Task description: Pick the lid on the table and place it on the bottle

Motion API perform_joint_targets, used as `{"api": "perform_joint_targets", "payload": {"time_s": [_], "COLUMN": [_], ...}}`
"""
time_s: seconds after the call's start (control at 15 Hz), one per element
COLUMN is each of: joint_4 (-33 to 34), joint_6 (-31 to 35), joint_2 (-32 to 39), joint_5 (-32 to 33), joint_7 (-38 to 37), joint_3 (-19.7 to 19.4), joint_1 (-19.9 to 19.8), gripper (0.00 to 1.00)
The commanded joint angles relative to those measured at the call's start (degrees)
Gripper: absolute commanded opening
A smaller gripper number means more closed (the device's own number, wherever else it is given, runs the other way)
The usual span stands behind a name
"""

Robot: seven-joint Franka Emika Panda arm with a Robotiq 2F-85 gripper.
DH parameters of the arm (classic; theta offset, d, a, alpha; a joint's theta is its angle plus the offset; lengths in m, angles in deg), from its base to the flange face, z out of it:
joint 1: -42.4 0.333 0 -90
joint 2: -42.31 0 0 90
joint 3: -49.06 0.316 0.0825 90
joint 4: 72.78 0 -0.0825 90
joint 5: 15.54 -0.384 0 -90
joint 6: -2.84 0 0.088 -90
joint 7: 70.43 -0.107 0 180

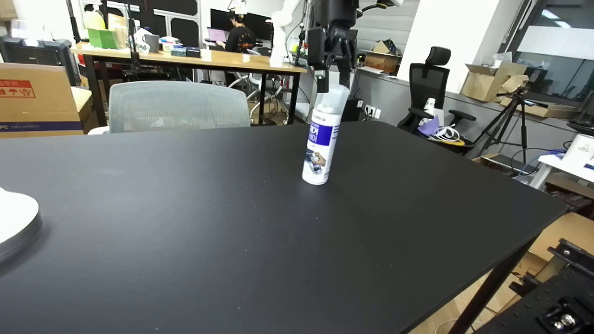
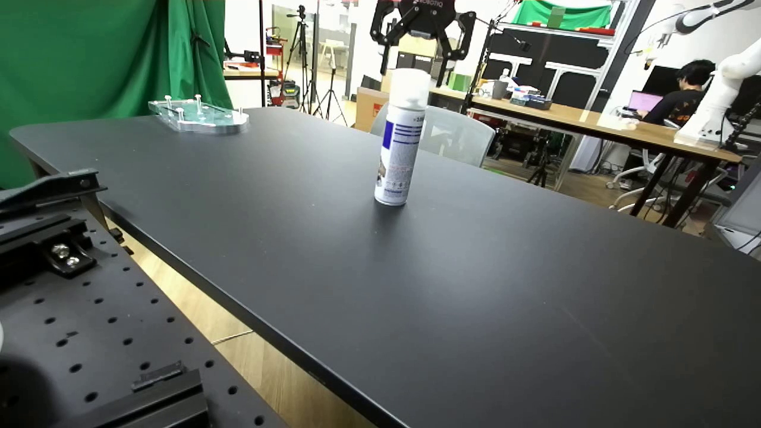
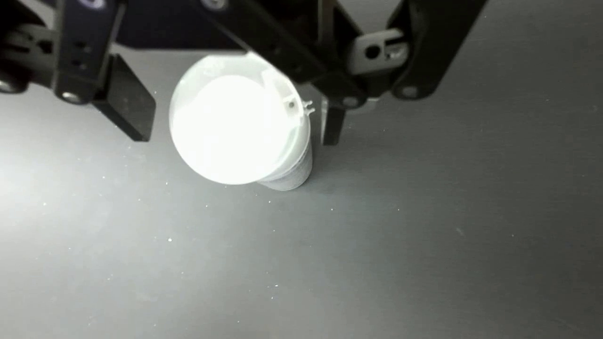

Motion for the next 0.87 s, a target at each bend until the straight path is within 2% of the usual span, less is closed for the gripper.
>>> {"api": "perform_joint_targets", "payload": {"time_s": [0.0,0.4,0.8], "joint_4": [1.7,-0.3,-4.5], "joint_6": [-1.4,-1.4,-0.3], "joint_2": [0.7,-1.9,-7.7], "joint_5": [0.3,0.7,1.0], "joint_7": [-1.5,-2.1,-2.1], "joint_3": [0.1,0.0,0.0], "joint_1": [0.1,0.2,0.2], "gripper": [1.00,1.00,1.00]}}
